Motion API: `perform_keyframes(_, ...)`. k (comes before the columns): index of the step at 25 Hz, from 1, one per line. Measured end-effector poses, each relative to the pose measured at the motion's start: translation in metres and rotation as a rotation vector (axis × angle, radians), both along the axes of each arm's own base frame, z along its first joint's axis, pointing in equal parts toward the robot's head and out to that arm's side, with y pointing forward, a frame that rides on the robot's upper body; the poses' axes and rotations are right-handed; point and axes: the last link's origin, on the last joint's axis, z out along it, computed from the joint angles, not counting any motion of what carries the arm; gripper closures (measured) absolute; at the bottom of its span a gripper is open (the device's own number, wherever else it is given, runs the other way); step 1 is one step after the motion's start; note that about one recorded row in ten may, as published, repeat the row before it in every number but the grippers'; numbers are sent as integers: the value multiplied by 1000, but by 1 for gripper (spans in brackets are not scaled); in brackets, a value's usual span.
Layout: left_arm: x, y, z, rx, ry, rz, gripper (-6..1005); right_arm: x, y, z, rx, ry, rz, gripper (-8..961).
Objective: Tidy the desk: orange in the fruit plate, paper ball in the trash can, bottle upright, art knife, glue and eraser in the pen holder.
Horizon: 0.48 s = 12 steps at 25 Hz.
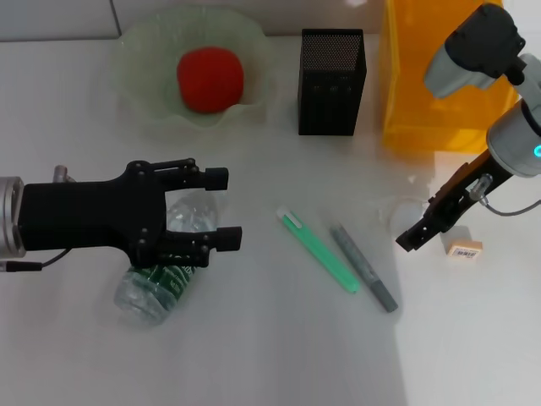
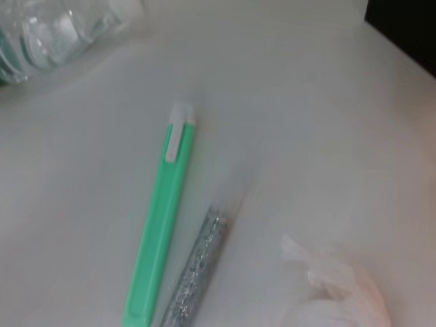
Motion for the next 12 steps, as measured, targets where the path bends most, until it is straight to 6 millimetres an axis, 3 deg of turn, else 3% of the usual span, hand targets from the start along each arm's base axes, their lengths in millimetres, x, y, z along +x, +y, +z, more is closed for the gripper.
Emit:
perform_keyframes(6, 2, 3, -3, 11, 2, 5, 173, 4, 3, -3, 28, 6, 0, 165)
perform_keyframes(10, 2, 3, -3, 13, 2, 6, 173, -2, 2, 4, 31, 13, 7, 319)
perform_keyframes(12, 2, 3, -3, 16, 2, 8, 173, -19, -2, 27, 58, 23, 14, 368)
